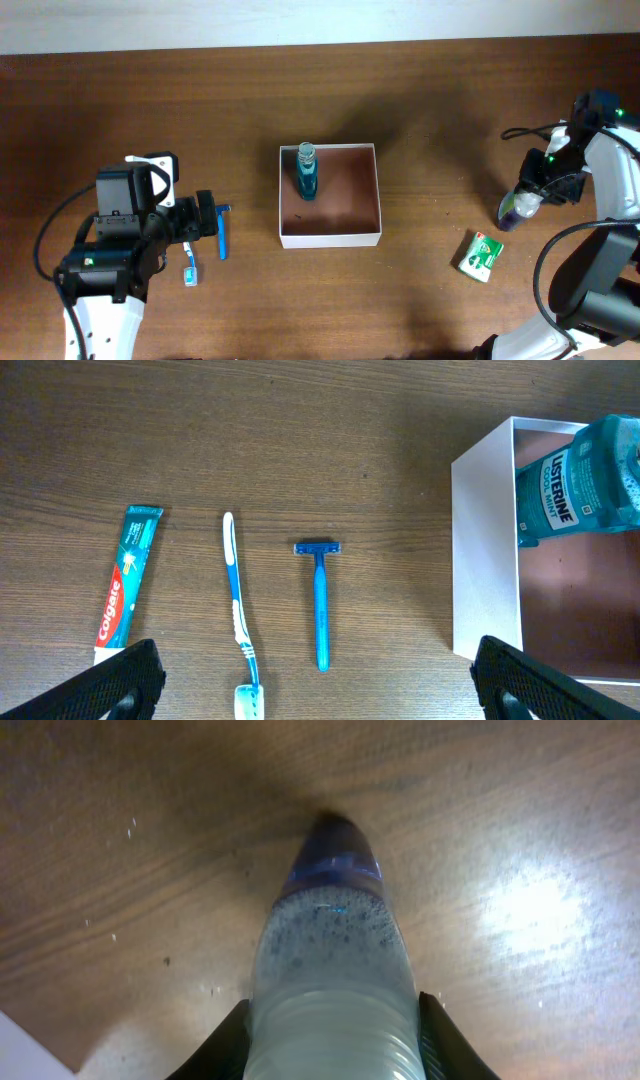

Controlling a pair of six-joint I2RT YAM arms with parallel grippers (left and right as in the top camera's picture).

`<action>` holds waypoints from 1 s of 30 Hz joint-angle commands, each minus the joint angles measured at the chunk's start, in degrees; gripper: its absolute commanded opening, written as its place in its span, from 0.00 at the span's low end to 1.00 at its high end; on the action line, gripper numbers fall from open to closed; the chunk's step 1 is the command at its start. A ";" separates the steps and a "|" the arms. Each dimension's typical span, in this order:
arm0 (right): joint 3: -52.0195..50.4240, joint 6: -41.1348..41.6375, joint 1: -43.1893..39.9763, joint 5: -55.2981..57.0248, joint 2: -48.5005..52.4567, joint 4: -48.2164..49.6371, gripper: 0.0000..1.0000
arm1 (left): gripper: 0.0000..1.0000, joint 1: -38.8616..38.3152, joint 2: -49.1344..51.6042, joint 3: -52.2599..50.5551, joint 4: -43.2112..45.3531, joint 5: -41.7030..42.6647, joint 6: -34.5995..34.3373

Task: Pack container
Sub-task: 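Grasp the clear pump soap bottle with the right gripper, then carry the pump bottle into the box beside the Listerine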

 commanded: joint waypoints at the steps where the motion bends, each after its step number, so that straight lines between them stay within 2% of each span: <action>1: 4.37 1.64 0.02 -1.18 -3.76 -1.64 0.04 | 0.99 -0.24 0.13 1.31 -0.04 -0.66 1.14; 5: 8.17 1.90 1.22 -1.92 -7.26 -5.44 0.04 | 0.99 -0.24 0.13 1.31 -0.02 -0.66 1.14; 9: 11.96 1.84 6.47 -2.03 -11.69 -8.76 0.04 | 0.99 -0.24 0.13 1.31 -0.04 -0.63 1.14; 15: 19.50 2.05 21.40 -2.05 -17.84 -12.20 0.04 | 0.99 -0.24 0.13 1.31 -0.22 -0.61 1.11; 17: 22.32 5.05 27.39 -2.03 -18.56 -13.00 0.04 | 0.99 -0.24 0.13 1.31 -0.28 -0.61 1.11; 21: 24.61 8.35 38.53 -1.22 -18.27 -11.58 0.04 | 0.99 -0.24 0.13 1.31 -0.26 -0.61 1.11; 25: 24.61 13.38 48.78 4.72 -14.16 -8.04 0.04 | 0.99 -0.24 0.13 1.31 -0.28 -0.61 1.11; 30: 24.61 18.62 54.01 4.74 -5.73 -3.96 0.04 | 1.00 -0.24 0.13 1.31 -0.28 -0.61 1.11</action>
